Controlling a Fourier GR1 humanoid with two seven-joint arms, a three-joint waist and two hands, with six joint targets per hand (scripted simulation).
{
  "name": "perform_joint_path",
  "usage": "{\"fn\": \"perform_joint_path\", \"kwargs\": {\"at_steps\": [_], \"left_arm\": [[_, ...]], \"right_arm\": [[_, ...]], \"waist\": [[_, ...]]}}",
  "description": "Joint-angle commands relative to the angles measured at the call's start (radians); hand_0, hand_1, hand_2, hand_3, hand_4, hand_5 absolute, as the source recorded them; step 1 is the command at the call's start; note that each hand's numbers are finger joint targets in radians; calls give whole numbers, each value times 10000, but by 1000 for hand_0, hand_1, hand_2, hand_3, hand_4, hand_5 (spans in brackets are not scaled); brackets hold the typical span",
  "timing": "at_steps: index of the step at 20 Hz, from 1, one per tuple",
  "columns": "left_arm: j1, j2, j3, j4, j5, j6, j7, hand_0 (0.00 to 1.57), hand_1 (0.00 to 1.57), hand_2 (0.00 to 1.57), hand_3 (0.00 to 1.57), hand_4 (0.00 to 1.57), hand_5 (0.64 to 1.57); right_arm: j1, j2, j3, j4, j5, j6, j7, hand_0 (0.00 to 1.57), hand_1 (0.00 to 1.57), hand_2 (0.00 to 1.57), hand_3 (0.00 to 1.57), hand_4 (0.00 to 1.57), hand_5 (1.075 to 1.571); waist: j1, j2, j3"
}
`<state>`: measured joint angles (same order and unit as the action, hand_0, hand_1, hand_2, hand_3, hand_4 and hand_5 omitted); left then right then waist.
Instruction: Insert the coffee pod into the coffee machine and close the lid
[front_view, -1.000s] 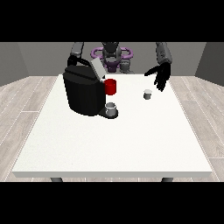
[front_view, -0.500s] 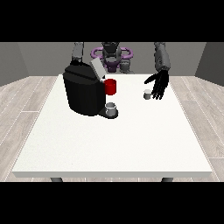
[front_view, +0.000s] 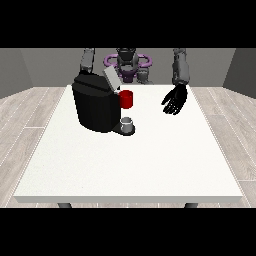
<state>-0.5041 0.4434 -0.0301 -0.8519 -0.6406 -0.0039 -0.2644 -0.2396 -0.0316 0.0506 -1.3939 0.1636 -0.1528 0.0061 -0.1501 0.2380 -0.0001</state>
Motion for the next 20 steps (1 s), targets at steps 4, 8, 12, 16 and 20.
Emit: {"fn": "perform_joint_path", "kwargs": {"at_steps": [4,8,12,16,20], "left_arm": [[-380,38,-692,926,-1469,532,-12,826,826,998,857,340,1571],[-513,199,-945,1361,-1999,131,289,757,757,928,769,348,1571],[-570,628,-688,1824,-2093,65,-753,760,760,978,856,400,1571],[-802,118,-828,1966,-2285,-343,-535,1036,1036,1121,1006,395,1571],[-1395,-211,-374,2120,-1922,-655,-411,1277,1277,1311,1244,496,1571]], "right_arm": [[-310,300,304,286,-109,-307,-76,0,0,0,0,0,1571],[-209,200,-92,596,-215,60,-610,0,0,0,0,0,1571],[90,102,-298,985,-303,78,-945,0,0,0,0,0,1571],[-58,123,-76,1116,437,-663,12,0,0,0,0,0,1571],[-379,-375,-438,1072,60,-24,565,0,0,0,0,0,1571]], "waist": [[5,189,-1],[-210,192,1],[41,148,-2],[273,-608,-1],[41,-790,-1]]}}
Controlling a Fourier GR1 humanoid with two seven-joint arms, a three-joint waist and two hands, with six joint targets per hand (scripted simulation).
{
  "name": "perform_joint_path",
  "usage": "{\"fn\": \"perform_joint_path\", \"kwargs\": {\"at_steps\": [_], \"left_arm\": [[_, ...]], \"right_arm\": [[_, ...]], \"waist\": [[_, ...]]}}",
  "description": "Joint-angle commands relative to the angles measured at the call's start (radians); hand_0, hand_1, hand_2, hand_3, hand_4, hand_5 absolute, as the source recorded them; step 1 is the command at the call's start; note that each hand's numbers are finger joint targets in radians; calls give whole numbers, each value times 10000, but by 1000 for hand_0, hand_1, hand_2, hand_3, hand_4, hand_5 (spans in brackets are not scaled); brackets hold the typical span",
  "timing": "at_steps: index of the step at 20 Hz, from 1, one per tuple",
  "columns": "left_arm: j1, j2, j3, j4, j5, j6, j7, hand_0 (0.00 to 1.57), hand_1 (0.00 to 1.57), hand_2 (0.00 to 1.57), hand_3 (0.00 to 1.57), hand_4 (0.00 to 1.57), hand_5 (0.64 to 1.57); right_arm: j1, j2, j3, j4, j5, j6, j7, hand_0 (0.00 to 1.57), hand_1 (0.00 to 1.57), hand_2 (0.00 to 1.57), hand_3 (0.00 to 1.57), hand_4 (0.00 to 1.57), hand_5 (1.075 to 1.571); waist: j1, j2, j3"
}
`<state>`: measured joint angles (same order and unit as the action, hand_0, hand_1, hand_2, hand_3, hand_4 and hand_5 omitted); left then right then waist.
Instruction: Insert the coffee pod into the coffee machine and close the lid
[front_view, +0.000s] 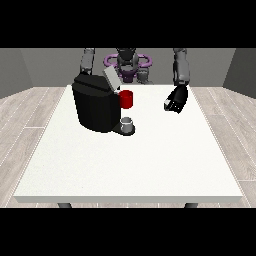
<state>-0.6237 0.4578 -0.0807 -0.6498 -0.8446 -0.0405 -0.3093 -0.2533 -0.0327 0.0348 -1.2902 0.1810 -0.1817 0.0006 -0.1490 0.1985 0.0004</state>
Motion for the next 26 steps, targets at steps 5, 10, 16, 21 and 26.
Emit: {"fn": "perform_joint_path", "kwargs": {"at_steps": [5,10,16,21,26], "left_arm": [[-680,-159,787,0,882,-981,-853,1449,1449,1434,1357,517,1571],[-1219,-770,487,-554,702,-2064,220,1375,1375,1381,1327,490,1571],[-1619,-1036,561,-716,754,-2870,803,1402,1402,1390,1329,542,1571],[-1853,-1578,389,-1278,592,-3058,1477,1403,1403,1396,1341,598,1571],[-3726,-1539,1173,-1208,1162,-3834,2392,985,985,1204,1371,511,1571]], "right_arm": [[107,-129,-204,493,74,-28,-214,0,0,0,0,0,1571],[14,-119,-441,1364,86,-139,-637,0,0,0,0,0,1571],[222,-4,-82,878,222,15,-96,0,0,0,0,0,1571],[154,-60,-460,1109,-244,277,-313,0,0,0,0,0,1571],[-448,198,-358,1149,-40,-87,-665,0,0,0,0,0,1571]], "waist": [[156,-338,-4],[359,-928,-2],[27,-1582,-4],[198,-1851,-3],[-273,-1324,-1]]}}
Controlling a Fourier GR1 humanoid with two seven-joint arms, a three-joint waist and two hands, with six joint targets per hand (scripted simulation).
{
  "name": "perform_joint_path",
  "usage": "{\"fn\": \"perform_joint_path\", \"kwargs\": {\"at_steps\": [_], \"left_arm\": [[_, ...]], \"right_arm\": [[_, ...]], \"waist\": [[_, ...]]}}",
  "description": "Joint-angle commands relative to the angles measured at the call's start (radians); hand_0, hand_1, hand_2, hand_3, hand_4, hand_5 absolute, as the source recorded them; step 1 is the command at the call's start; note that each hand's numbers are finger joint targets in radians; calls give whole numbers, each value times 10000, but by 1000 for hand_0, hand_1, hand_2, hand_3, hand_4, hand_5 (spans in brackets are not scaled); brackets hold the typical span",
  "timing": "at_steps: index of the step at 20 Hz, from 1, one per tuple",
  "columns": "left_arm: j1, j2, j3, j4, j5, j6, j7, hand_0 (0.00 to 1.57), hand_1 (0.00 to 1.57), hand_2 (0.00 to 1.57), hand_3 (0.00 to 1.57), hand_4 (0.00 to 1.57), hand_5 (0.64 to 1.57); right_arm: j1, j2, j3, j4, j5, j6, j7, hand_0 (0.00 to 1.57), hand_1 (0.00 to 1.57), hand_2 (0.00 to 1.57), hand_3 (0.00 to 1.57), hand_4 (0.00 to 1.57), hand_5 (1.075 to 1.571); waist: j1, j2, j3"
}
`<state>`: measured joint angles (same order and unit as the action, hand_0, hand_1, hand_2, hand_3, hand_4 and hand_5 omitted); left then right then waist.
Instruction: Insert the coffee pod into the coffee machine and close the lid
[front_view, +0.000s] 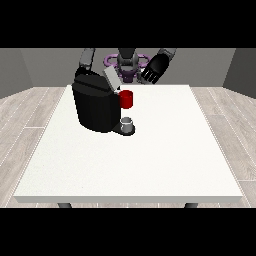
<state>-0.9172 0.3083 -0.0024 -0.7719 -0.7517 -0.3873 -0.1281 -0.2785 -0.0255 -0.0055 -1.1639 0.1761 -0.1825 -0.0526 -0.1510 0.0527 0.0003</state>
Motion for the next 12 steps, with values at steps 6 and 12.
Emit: {"fn": "perform_joint_path", "kwargs": {"at_steps": [6,12], "left_arm": [[-2178,879,1284,534,635,-834,945,1268,1268,1295,1269,488,1571],[-2275,1271,1104,636,122,-239,637,1225,1225,1279,1251,482,1571]], "right_arm": [[-829,-119,111,-863,-63,269,661,0,0,0,0,0,1571],[-1145,-543,-172,-1547,-198,431,1008,0,0,0,0,263,1571]], "waist": [[-1106,701,-2],[-1485,1291,-3]]}}
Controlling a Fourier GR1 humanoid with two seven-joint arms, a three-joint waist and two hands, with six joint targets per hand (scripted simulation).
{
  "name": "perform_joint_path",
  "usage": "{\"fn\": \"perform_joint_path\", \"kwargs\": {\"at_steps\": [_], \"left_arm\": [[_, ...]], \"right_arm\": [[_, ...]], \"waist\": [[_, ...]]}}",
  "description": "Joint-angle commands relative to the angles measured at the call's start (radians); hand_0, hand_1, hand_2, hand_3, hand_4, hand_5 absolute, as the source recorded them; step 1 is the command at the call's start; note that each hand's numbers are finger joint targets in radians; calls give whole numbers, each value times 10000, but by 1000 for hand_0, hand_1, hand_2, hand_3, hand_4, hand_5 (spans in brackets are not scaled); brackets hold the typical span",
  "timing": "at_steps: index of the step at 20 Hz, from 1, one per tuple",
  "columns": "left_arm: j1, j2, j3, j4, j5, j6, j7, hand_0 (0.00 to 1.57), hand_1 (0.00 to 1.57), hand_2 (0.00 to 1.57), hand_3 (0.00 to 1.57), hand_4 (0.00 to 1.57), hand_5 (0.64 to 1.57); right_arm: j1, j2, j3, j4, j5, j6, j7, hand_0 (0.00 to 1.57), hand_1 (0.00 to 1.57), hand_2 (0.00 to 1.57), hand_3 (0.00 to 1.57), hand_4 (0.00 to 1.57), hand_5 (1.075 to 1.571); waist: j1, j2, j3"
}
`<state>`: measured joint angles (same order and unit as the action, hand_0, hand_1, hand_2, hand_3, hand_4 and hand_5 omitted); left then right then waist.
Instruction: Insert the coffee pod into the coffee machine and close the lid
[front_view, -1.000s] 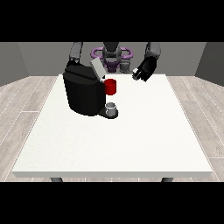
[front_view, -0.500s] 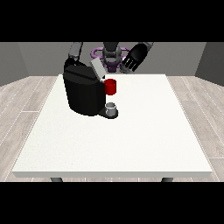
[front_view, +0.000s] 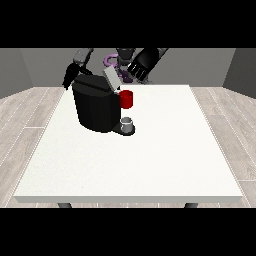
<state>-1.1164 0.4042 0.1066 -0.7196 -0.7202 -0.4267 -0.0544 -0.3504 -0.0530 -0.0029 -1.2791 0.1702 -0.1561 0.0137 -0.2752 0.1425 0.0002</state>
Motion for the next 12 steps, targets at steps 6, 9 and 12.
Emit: {"fn": "perform_joint_path", "kwargs": {"at_steps": [6,9,12], "left_arm": [[-1167,723,323,310,-70,-28,-180,1290,1290,1319,1261,478,1571],[-1496,537,267,315,-13,-378,50,1195,1195,1286,1247,487,1571],[-1019,174,-6,358,-197,-101,-212,1188,1188,1258,1219,461,1571]], "right_arm": [[-911,-335,-376,-189,-62,-48,-43,0,0,0,0,0,1571],[-795,31,-303,156,33,-369,-325,0,0,0,0,118,1571],[-768,-200,-367,137,30,-215,79,0,0,0,0,0,1571]], "waist": [[-296,1417,-1],[-74,1344,2],[-50,1301,-1]]}}
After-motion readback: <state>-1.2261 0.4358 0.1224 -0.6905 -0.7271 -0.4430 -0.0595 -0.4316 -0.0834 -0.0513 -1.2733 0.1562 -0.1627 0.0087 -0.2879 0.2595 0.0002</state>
